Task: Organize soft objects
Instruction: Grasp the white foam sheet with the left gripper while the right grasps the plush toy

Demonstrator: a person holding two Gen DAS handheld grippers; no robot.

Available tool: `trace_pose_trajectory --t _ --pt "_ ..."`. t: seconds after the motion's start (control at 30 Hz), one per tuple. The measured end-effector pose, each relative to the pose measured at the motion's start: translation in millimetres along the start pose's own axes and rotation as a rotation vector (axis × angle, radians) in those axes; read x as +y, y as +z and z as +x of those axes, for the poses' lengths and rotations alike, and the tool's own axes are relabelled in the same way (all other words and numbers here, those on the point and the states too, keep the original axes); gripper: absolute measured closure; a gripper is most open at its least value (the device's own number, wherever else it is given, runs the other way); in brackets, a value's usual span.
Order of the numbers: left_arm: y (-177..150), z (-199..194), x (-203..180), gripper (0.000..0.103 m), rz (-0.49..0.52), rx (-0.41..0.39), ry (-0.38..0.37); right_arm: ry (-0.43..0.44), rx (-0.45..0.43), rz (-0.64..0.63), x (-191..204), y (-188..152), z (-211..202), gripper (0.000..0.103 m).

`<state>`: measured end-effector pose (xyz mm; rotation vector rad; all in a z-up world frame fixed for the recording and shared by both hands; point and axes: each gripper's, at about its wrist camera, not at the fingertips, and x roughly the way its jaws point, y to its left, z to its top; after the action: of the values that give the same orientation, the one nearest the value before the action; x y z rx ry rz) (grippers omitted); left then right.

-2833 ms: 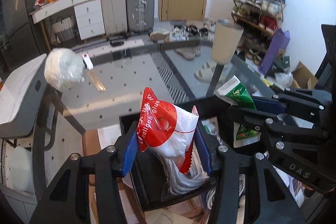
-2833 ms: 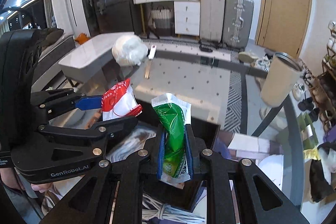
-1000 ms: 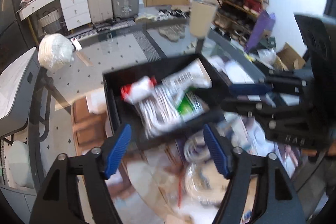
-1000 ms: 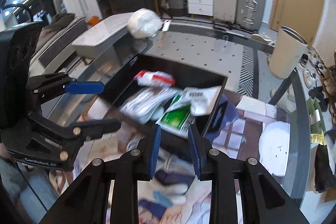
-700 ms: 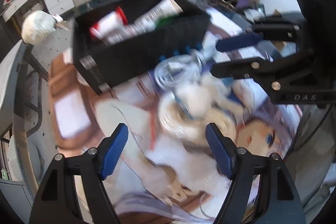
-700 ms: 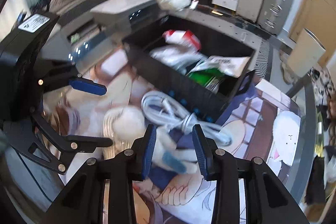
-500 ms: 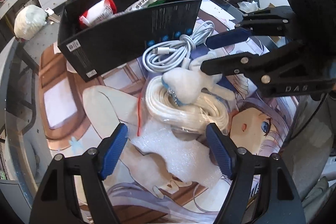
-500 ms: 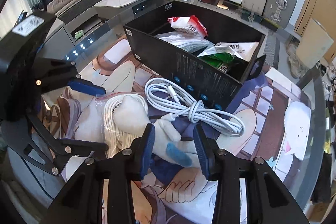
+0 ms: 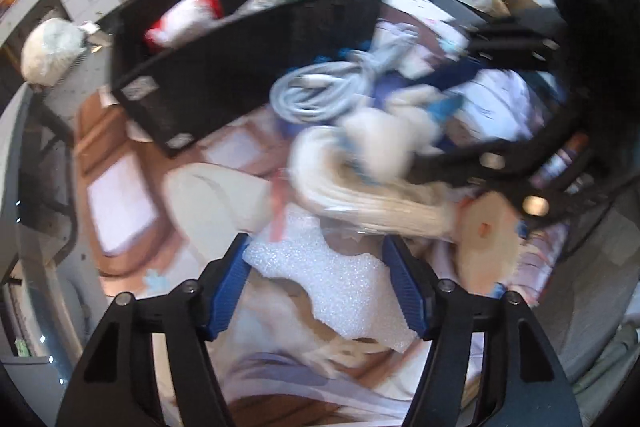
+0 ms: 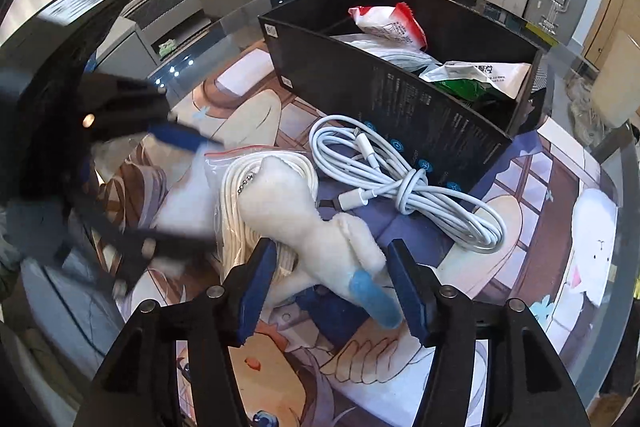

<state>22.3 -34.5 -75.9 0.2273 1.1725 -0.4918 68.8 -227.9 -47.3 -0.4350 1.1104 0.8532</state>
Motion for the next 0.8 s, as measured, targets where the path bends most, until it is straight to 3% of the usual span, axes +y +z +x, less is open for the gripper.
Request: trace_pose_trajectory --t 0.23,0.3,0.4,0.57,0.67,0.8 --pt "12.7 1.8 48.7 0.032 -0.126 -0.033 0.106 0.102 0.096 0.009 3.9 -5.4 -7.5 0.044" --pt "16.1 4.8 58.5 0.033 -0.157 -0.039 0.101 0.106 0.089 -0.007 5.8 -5.3 -13.7 0.044" --pt "21.7 12.9 59.6 0.036 -0.135 -0.034 0.134 0.056 0.062 0.003 2.9 -1.2 -13.7 0.04" --pt "35.0 16.5 46.8 0.036 -0.062 -0.034 0.115 0.031 0.062 -0.073 19.0 1.0 2.4 0.041" --pt "34.0 15.3 37.6 0.035 -0.025 -0.032 0.112 0.037 0.076 -0.046 19.6 1.0 1.4 0.064" --pt "27.8 9.4 38.5 0.035 -0.028 -0.031 0.142 -0.06 0.036 0.027 -2.8 3.4 -12.0 0.067"
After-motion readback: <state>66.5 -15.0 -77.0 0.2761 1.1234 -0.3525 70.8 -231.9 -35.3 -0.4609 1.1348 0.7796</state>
